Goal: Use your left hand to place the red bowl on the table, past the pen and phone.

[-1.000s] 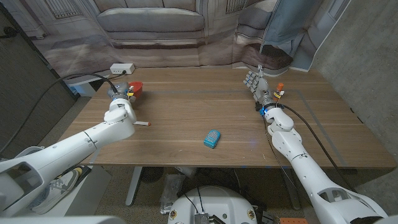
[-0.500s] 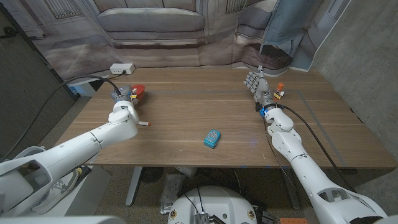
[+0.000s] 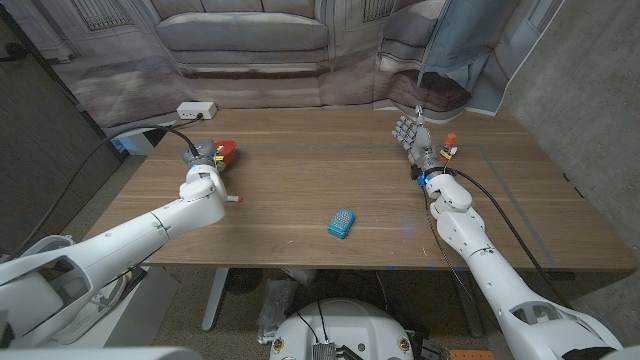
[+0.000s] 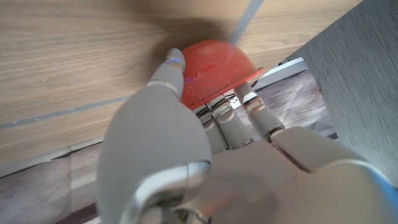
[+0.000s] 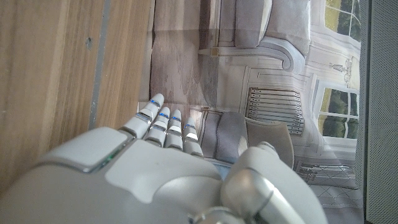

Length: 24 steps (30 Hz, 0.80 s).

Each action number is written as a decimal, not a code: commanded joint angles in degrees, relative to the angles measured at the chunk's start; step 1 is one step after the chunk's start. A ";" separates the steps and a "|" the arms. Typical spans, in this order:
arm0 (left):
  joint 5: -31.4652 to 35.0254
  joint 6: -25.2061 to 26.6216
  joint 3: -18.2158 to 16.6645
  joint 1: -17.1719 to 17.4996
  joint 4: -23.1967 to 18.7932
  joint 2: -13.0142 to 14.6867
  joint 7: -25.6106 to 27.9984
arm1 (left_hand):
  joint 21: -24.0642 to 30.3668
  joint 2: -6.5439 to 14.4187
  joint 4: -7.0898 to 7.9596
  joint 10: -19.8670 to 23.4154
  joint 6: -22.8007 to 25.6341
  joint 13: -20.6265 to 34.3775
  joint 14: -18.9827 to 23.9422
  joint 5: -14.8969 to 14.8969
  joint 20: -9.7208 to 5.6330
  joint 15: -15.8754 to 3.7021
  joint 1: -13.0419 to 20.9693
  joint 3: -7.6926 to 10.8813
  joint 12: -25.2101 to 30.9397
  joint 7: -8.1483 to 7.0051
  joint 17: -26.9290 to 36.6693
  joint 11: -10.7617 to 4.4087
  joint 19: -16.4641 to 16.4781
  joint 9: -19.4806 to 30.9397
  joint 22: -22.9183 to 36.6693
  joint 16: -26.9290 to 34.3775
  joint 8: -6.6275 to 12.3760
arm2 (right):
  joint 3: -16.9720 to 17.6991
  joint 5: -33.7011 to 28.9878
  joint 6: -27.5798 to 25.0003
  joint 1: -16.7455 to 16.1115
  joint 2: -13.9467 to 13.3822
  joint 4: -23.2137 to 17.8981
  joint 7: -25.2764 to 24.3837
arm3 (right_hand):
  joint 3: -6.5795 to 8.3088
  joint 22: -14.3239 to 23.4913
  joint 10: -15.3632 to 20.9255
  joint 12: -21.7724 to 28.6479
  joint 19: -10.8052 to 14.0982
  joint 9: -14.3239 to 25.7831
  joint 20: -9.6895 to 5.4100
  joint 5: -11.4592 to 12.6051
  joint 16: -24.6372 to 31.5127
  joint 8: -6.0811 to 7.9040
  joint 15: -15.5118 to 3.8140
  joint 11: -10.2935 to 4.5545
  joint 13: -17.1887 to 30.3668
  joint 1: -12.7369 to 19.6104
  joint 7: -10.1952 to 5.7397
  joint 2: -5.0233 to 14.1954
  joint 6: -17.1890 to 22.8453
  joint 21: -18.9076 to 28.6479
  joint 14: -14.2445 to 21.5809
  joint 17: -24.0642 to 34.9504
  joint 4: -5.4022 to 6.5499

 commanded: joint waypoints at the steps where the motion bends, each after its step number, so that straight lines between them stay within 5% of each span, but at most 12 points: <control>1: 0.15 -0.97 1.56 -1.30 2.90 -1.55 -0.71 | 0.09 0.55 3.57 0.34 4.17 0.30 0.46 0.41 -7.44 -0.58 0.07 4.11 0.20 3.60 0.42 -0.30 -0.44 0.47 0.19 0.45 -0.16 | 0.18 -0.03 0.01 -0.34 -0.04 -0.02 0.04 | -0.46 0.21 0.53 -0.19 0.44 0.17 -0.23 -0.10 -0.30 0.17 0.23 0.17 0.17 0.66 0.11 0.02 0.52 -0.04 0.32 0.30 0.05; 15: 0.23 -1.51 2.69 -2.32 3.79 -2.41 -1.93 | -0.07 0.67 3.77 -0.81 3.17 -0.15 0.05 0.28 -7.61 -0.69 -0.29 4.30 -0.50 2.53 0.86 -0.90 -1.48 0.48 0.30 0.31 -0.35 | 0.42 0.33 -0.23 -1.09 -0.58 -1.08 0.06 | -0.54 0.21 0.60 -0.18 0.48 0.17 -0.26 -0.09 -0.29 0.17 0.21 0.20 0.17 0.67 0.12 0.07 0.55 -0.05 0.39 0.30 0.04; 24: -0.42 -0.05 2.30 -1.99 2.12 -1.74 -2.95 | -0.53 0.54 5.46 -4.72 -1.04 -4.11 -5.01 -0.16 -6.82 -0.14 -3.57 3.95 -2.39 2.15 0.31 -1.02 -2.98 0.16 0.18 -0.99 -2.32 | 0.46 0.65 -0.43 -1.68 -0.72 -2.05 -0.31 | -0.58 0.21 0.57 -0.20 0.45 0.17 -0.24 -0.09 -0.27 0.18 0.24 0.15 0.17 0.67 0.10 0.09 0.58 -0.07 0.47 0.31 0.04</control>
